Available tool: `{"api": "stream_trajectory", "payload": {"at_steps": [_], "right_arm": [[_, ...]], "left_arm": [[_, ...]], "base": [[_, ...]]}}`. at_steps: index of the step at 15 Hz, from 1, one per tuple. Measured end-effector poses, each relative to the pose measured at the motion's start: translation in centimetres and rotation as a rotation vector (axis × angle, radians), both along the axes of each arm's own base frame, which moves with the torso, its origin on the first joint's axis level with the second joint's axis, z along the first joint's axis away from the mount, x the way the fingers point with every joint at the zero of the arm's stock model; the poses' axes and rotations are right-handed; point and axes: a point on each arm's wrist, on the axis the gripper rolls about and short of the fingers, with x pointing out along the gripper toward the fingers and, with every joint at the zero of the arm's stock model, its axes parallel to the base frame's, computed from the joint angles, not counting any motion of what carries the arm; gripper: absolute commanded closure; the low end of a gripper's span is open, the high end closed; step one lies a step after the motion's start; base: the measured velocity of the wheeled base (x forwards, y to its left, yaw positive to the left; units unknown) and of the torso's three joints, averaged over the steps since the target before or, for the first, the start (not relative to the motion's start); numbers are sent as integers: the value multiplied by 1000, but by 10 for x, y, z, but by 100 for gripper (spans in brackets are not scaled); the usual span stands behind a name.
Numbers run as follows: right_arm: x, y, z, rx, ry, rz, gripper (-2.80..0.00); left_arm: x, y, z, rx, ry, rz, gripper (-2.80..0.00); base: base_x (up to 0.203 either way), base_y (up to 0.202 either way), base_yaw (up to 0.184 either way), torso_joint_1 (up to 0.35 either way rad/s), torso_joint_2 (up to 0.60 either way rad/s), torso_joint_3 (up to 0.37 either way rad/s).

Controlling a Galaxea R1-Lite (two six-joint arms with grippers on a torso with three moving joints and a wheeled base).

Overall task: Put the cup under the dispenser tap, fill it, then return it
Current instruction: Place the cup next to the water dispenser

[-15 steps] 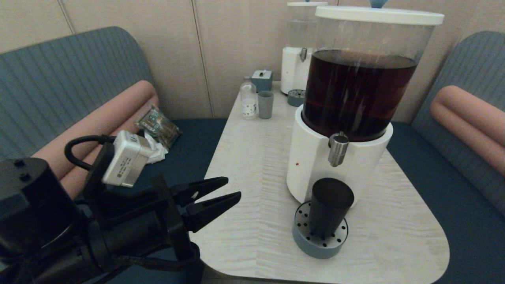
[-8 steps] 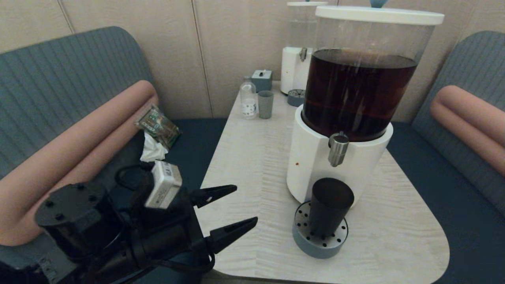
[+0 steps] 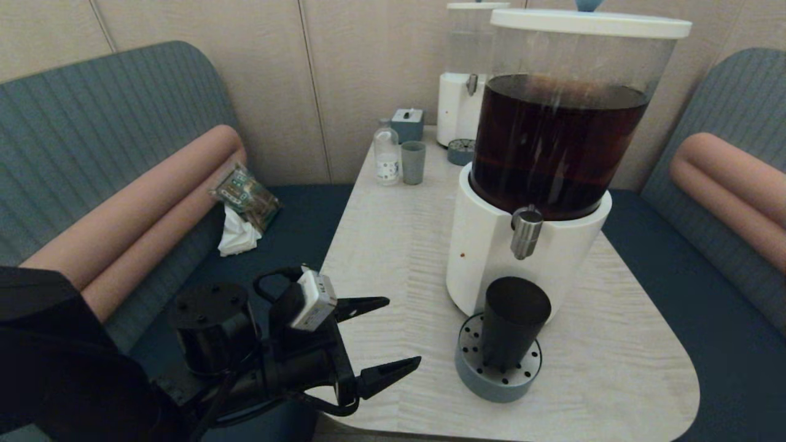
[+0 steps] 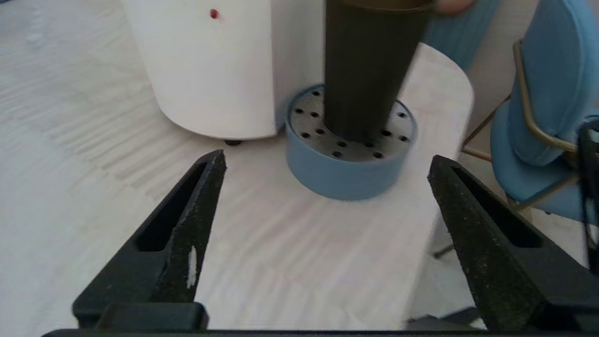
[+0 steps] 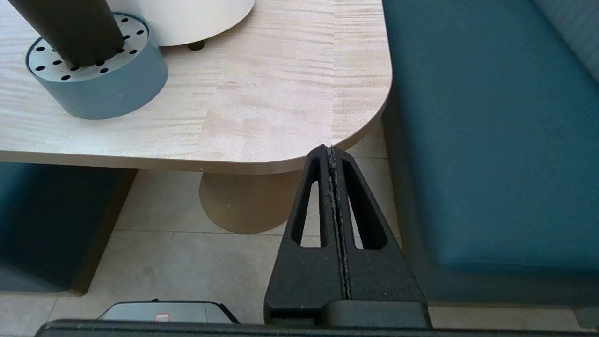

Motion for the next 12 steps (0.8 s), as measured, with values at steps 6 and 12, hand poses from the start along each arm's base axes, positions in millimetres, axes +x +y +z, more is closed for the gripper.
{"api": "stream_trajectory", "payload": {"at_steps": [6, 12], "right_arm": [[0, 0, 0, 0, 0, 0, 0], [0, 0, 0, 0, 0, 0, 0]], "left_arm": [[22, -23, -12, -7, 3, -23, -280], [34, -51, -20, -18, -22, -18, -280]], "base": [[0, 0, 0, 0, 0, 0], [0, 0, 0, 0, 0, 0]]}}
